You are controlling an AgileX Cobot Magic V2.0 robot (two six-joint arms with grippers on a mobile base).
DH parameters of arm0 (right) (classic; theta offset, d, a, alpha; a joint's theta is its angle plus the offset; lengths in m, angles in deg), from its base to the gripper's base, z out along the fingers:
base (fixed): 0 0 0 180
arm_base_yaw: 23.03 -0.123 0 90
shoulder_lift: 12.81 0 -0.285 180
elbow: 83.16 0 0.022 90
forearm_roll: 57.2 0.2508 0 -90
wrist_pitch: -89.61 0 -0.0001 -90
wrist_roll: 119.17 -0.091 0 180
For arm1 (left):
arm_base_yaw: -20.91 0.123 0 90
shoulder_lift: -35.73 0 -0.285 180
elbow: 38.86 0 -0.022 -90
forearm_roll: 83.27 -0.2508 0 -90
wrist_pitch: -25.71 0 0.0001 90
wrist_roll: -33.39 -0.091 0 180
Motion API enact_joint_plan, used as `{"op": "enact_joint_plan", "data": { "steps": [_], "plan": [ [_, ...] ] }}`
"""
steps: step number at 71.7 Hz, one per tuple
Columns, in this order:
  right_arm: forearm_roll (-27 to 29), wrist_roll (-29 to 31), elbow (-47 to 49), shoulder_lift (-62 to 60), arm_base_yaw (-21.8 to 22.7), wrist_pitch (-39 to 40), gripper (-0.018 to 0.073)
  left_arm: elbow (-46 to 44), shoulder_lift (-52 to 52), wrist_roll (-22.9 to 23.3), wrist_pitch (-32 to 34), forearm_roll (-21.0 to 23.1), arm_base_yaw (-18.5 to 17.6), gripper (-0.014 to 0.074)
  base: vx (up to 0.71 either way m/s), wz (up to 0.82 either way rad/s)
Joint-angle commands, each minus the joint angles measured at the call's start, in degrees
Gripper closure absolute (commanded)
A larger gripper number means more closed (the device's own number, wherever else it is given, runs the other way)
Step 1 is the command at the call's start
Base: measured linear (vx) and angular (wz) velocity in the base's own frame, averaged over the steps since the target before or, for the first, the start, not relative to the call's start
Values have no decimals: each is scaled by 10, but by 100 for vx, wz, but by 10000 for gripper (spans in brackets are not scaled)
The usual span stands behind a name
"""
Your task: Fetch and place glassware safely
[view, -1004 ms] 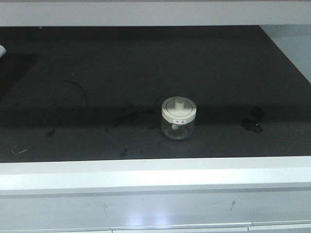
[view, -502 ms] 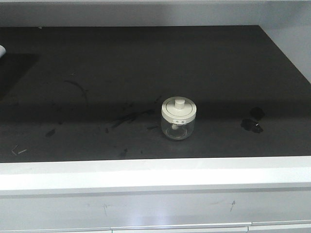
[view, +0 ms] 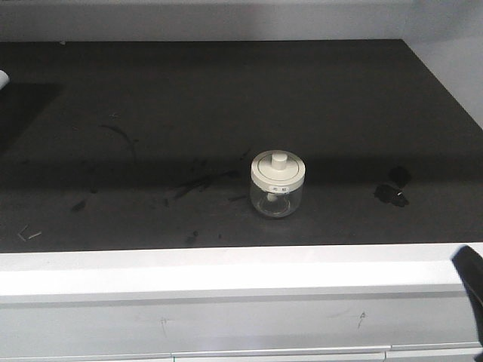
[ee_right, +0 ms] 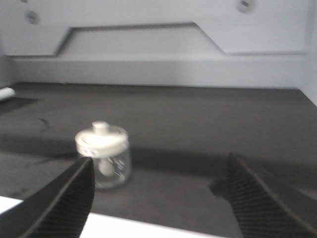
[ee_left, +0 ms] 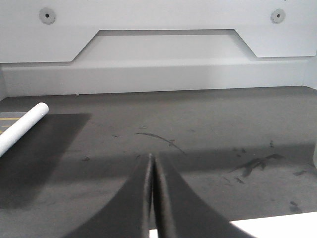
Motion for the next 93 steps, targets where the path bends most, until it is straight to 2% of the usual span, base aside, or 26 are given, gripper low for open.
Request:
{"op": "enact_joint_plan", "data": {
  "steps": [1,16,27,41,55,68,93],
  "plan": [
    [1,11,22,68,-35,121,19,-15,-7,3,41,4,-4,603,0,0],
    [-4,31,117,254,-120,170,19,-15,-7,3,41,4,-4,603,0,0],
    [-2,52,202,388,-152,217,19,-15,-7,3,41,4,-4,603,0,0],
    [1,18,263,541,-152,308,19,-15,-7,3,41,4,-4,603,0,0],
    [4,-12,270,650,-151,420,19,-15,-7,3,41,4,-4,603,0,0],
    [59,-12,272,725,-151,492,19,-15,-7,3,41,4,-4,603,0,0],
    [91,-11,336,799,-150,456,19,-15,-7,3,41,4,-4,603,0,0]
  ]
}}
